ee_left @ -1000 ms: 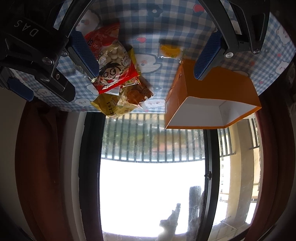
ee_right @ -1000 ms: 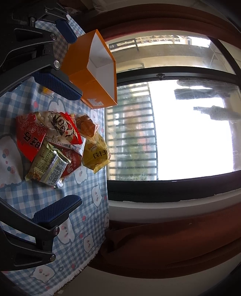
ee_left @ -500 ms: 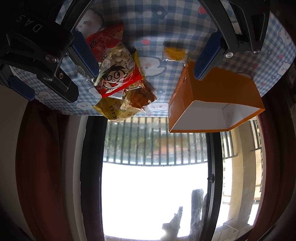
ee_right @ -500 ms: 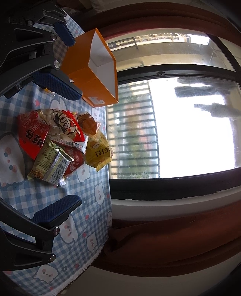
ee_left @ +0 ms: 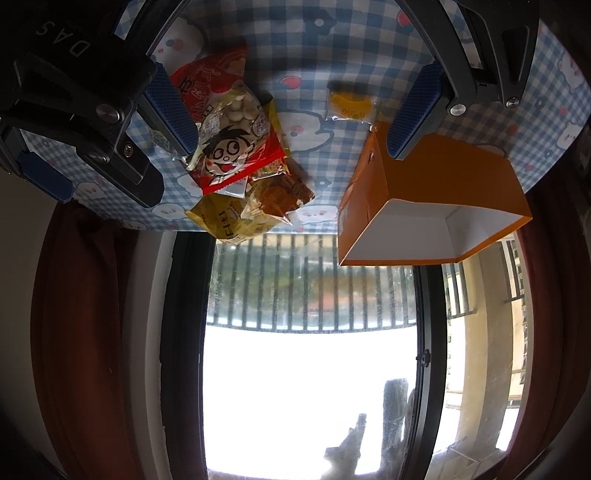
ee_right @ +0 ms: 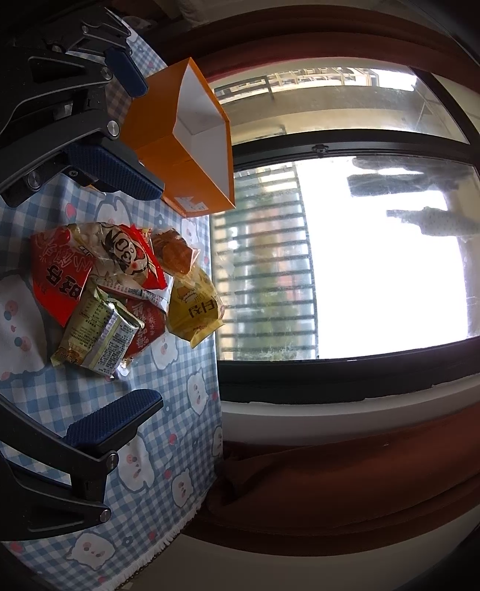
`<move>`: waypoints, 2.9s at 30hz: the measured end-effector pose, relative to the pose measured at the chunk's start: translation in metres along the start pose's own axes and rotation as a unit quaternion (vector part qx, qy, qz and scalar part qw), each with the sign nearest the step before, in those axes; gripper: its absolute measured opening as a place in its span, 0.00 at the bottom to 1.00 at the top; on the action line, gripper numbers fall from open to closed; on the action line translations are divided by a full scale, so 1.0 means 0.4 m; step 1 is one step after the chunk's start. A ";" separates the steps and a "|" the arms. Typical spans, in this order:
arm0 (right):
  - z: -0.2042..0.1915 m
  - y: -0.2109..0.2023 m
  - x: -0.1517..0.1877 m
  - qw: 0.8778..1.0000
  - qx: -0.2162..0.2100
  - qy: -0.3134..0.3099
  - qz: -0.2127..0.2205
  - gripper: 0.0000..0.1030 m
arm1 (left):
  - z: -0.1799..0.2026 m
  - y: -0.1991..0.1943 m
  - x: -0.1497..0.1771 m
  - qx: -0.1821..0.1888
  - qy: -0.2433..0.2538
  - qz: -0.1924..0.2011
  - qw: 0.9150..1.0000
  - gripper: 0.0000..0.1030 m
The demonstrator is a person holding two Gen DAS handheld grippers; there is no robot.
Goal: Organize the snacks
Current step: 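Move both tools toward the pile of snack packets, then grasp the red panda bag with left tool while right tool grasps green-white packets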
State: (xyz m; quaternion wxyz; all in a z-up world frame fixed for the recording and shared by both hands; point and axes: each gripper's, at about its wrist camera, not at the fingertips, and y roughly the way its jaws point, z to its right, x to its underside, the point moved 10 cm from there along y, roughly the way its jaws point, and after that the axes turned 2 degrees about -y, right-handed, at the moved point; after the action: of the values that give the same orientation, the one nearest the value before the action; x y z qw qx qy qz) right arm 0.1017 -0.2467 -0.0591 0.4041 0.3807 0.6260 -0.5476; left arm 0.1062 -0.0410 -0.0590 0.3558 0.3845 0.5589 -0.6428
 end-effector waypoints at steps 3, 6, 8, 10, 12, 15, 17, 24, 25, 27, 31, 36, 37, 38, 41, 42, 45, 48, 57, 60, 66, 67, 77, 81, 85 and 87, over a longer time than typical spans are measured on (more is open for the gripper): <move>0.001 0.001 -0.004 1.000 -0.002 0.001 0.001 1.00 | 0.003 0.007 0.001 0.008 -0.005 -0.009 1.000 0.99; 0.001 0.007 -0.009 1.000 -0.001 0.000 0.004 1.00 | 0.005 0.011 -0.004 0.006 -0.003 -0.009 1.000 0.99; 0.003 0.011 -0.009 1.000 0.000 0.003 0.004 1.00 | 0.008 0.016 -0.005 0.004 -0.001 -0.009 1.000 0.99; 0.007 0.018 -0.007 1.000 -0.002 0.007 0.001 1.00 | 0.011 0.021 -0.004 0.006 -0.002 -0.011 1.000 0.99; 0.011 0.021 -0.004 1.000 -0.002 0.010 -0.001 1.00 | 0.016 0.025 -0.003 0.011 -0.005 -0.013 1.000 0.99; 0.017 0.024 -0.002 1.000 -0.005 0.015 -0.002 1.00 | 0.022 0.028 -0.003 0.017 -0.009 -0.015 1.000 0.99; 0.020 0.026 -0.002 1.000 -0.007 0.018 -0.001 1.00 | 0.024 0.029 -0.006 0.016 -0.009 -0.012 1.000 0.99; 0.026 0.035 -0.004 1.000 -0.002 0.011 0.001 1.00 | 0.024 0.028 -0.019 -0.005 0.004 0.007 1.000 0.99; 0.027 0.037 -0.004 1.000 -0.003 0.012 0.002 1.00 | 0.025 0.027 -0.023 -0.007 0.005 0.011 1.000 0.99; 0.028 0.038 -0.007 1.000 -0.008 0.016 0.005 1.00 | 0.025 0.026 -0.028 -0.007 0.004 0.016 1.000 0.99; 0.033 0.036 -0.013 1.000 -0.012 0.018 0.011 1.00 | 0.033 0.026 -0.031 -0.002 0.003 0.021 1.000 0.99; 0.046 0.040 -0.008 1.000 -0.009 0.018 0.013 1.00 | 0.051 0.048 -0.015 0.000 0.002 0.007 1.000 0.99; 0.051 0.044 -0.004 1.000 -0.006 0.017 0.011 1.00 | 0.055 0.056 -0.008 -0.001 0.004 0.003 1.000 0.99; 0.055 0.048 0.002 1.000 -0.002 0.015 0.009 1.00 | 0.060 0.063 0.000 -0.002 0.008 -0.002 1.000 0.99; 0.065 0.065 0.025 1.000 0.004 0.009 -0.002 1.00 | 0.082 0.085 0.023 0.003 0.018 -0.016 1.000 0.99; 0.069 0.071 0.034 1.000 0.003 0.011 -0.006 1.00 | 0.089 0.093 0.030 0.007 0.019 -0.021 1.000 0.99; 0.086 0.089 0.058 1.000 0.003 0.020 -0.020 1.00 | 0.107 0.120 0.051 0.013 0.021 -0.037 0.999 0.99; 0.105 0.110 0.079 0.999 0.008 0.024 -0.032 1.00 | 0.118 0.150 0.071 0.013 0.023 -0.053 0.998 0.99; 0.137 0.197 0.145 0.995 0.004 0.046 -0.089 1.00 | 0.122 0.221 0.114 0.012 0.026 -0.091 0.995 0.91; 0.134 0.221 0.161 0.993 0.003 0.049 -0.103 1.00 | 0.122 0.248 0.133 0.028 0.017 -0.112 0.993 0.82; 0.126 0.269 0.189 0.989 -0.003 0.057 -0.137 1.00 | 0.113 0.280 0.155 0.052 -0.010 -0.138 0.989 0.69; 0.125 0.274 0.191 0.988 -0.006 0.062 -0.140 1.00 | 0.112 0.282 0.155 0.054 -0.009 -0.139 0.989 0.69; 0.127 0.338 0.227 0.980 -0.004 0.081 -0.183 1.00 | 0.100 0.285 0.165 0.048 -0.009 -0.151 0.987 0.66; 0.122 0.338 0.238 0.977 -0.006 0.084 -0.195 0.95 | 0.104 0.284 0.167 0.048 -0.002 -0.152 0.987 0.66; 0.122 0.330 0.239 0.978 0.006 0.079 -0.194 0.87 | 0.106 0.276 0.168 0.047 0.006 -0.150 0.988 0.65; 0.121 0.329 0.241 0.978 0.001 0.082 -0.193 0.86 | 0.107 0.271 0.170 0.046 0.008 -0.149 0.988 0.64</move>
State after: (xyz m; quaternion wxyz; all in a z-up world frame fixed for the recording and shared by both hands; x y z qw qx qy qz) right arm 0.1901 -0.2770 -0.2015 0.2377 0.2966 0.7186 -0.5824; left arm 0.1675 -0.0984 -0.1645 0.2334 0.3185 0.5824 -0.7105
